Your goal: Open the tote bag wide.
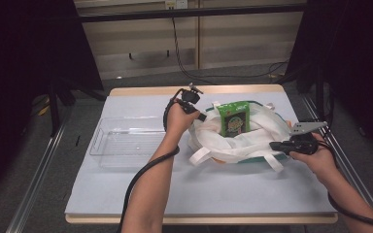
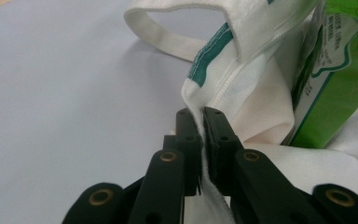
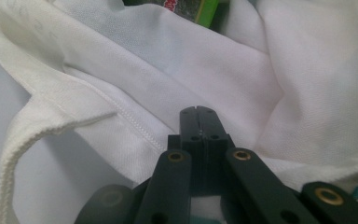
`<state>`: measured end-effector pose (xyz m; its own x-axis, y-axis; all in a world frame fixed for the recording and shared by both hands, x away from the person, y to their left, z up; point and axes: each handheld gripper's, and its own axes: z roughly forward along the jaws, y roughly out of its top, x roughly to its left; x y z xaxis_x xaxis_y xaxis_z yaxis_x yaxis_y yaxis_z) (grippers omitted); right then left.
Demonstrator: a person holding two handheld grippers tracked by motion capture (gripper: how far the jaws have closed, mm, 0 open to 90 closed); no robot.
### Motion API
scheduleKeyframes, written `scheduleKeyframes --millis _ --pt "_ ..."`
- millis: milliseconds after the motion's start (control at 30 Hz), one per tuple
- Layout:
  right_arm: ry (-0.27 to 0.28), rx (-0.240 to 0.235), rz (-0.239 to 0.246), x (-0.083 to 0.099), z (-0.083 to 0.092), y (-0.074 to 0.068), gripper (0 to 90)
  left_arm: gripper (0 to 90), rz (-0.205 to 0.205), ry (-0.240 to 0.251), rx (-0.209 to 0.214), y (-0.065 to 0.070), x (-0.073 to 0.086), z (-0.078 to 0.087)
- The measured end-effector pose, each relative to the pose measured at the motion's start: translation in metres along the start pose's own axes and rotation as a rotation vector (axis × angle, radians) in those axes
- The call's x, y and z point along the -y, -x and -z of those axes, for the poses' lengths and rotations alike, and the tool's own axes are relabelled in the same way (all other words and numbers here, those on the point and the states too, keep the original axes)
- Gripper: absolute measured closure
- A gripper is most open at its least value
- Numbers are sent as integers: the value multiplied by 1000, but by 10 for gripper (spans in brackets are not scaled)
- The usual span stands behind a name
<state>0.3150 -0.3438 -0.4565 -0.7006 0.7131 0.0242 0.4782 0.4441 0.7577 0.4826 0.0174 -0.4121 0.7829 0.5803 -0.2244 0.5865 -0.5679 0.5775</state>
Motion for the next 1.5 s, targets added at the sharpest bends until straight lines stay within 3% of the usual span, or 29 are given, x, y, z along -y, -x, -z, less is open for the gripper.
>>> scheduleKeyframes --millis 267,367,500,700,833,933,1200,1267,1500 --pt "5 8 4 2 0 -2 900 855 8 6 -4 0 2 -1" --pt "7 13 5 3 -1 -2 900 855 -8 -5 -3 -2 2 -1" --pt "9 13 6 4 -1 -2 900 855 15 6 1 -2 3 -2" --pt "10 23 0 6 -2 -3 900 855 6 -10 3 -5 4 -4" --pt "18 19 -5 7 -2 -3 900 855 37 5 1 -4 5 -7" --pt "20 22 -8 8 -2 -3 900 854 21 -12 0 -5 5 -7" --pt "19 27 -9 11 -4 -4 900 854 47 -8 -4 -5 6 -12" --pt "22 28 -9 12 -5 -4 900 854 32 -17 -10 -6 6 -13" --pt "11 42 -4 13 -5 -6 900 854 43 -20 -16 -6 6 -15"
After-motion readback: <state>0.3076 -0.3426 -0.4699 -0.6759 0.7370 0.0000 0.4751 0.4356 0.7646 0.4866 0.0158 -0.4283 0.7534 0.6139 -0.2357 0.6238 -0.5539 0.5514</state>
